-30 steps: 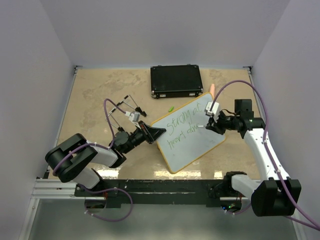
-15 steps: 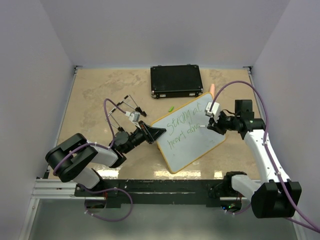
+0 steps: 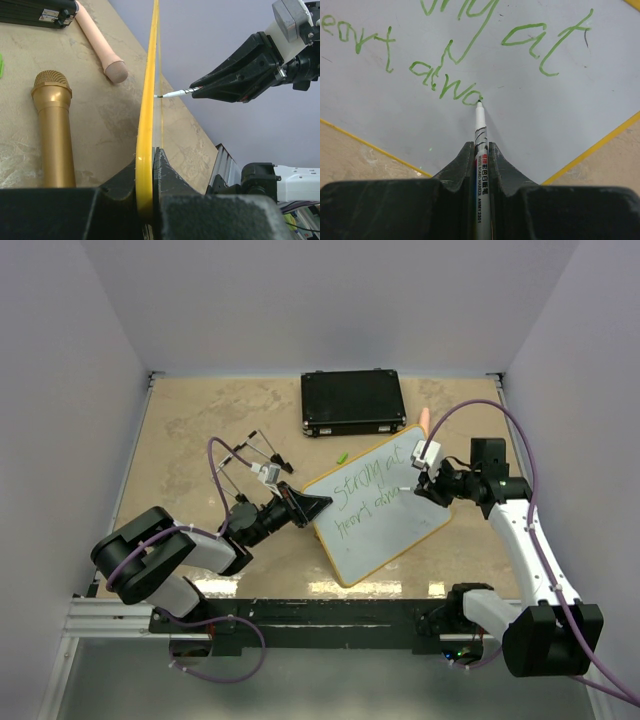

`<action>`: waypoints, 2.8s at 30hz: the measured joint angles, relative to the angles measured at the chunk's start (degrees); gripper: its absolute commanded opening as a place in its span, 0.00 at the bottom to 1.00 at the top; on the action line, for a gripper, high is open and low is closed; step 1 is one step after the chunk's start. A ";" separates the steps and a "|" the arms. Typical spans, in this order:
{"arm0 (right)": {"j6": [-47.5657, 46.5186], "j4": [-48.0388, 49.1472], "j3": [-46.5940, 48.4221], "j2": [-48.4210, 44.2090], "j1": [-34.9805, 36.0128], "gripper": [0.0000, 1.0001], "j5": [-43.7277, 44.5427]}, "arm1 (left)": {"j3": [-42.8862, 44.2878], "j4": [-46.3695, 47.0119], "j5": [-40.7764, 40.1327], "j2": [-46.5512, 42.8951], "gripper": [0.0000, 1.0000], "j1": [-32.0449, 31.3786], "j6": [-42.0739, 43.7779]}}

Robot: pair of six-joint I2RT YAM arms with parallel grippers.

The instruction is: Write a sentence on the whiteboard

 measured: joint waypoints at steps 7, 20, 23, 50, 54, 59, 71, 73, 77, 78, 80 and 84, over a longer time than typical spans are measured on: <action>-0.15 -0.11 0.00 0.02 0.00 0.00 0.04 | 0.02 0.00 0.00 0.02 0.00 0.00 -0.02; -1.46 -1.55 -0.94 -0.83 0.00 0.00 1.92 | 0.20 0.04 0.04 0.35 0.00 0.00 -0.20; -1.68 -2.10 -1.01 -0.94 0.00 0.00 2.47 | 0.20 0.04 0.07 0.35 0.00 0.00 -0.22; 3.04 2.60 -0.48 -2.43 0.00 0.00 1.60 | 0.20 0.11 0.13 0.42 0.00 0.00 -0.22; 3.15 2.86 -0.48 -1.55 0.00 0.00 1.81 | 0.22 0.13 0.15 0.50 0.00 0.00 -0.26; 2.84 2.80 -0.48 -1.05 0.00 0.00 1.92 | 0.22 0.13 0.13 0.57 0.00 0.00 -0.39; 1.27 1.05 -1.18 -1.53 0.00 0.00 3.34 | 0.22 0.17 0.13 0.72 0.00 0.02 -0.46; 1.03 0.81 -1.57 -1.86 0.00 0.00 3.56 | 0.24 0.17 0.13 0.72 0.00 0.02 -0.46; 0.98 0.33 -1.79 -2.08 0.00 0.00 4.24 | 0.24 0.17 0.15 0.72 0.00 0.02 -0.46; 1.01 0.33 -1.79 -2.08 0.00 0.00 4.44 | 0.26 0.17 0.15 0.72 0.00 0.02 -0.44; 1.03 0.37 -1.79 -2.08 0.00 0.00 4.57 | 0.26 0.17 0.15 0.72 0.00 0.02 -0.44; 1.33 0.52 -1.79 -2.08 0.00 0.00 4.63 | 0.26 0.17 0.15 0.72 0.00 0.02 -0.46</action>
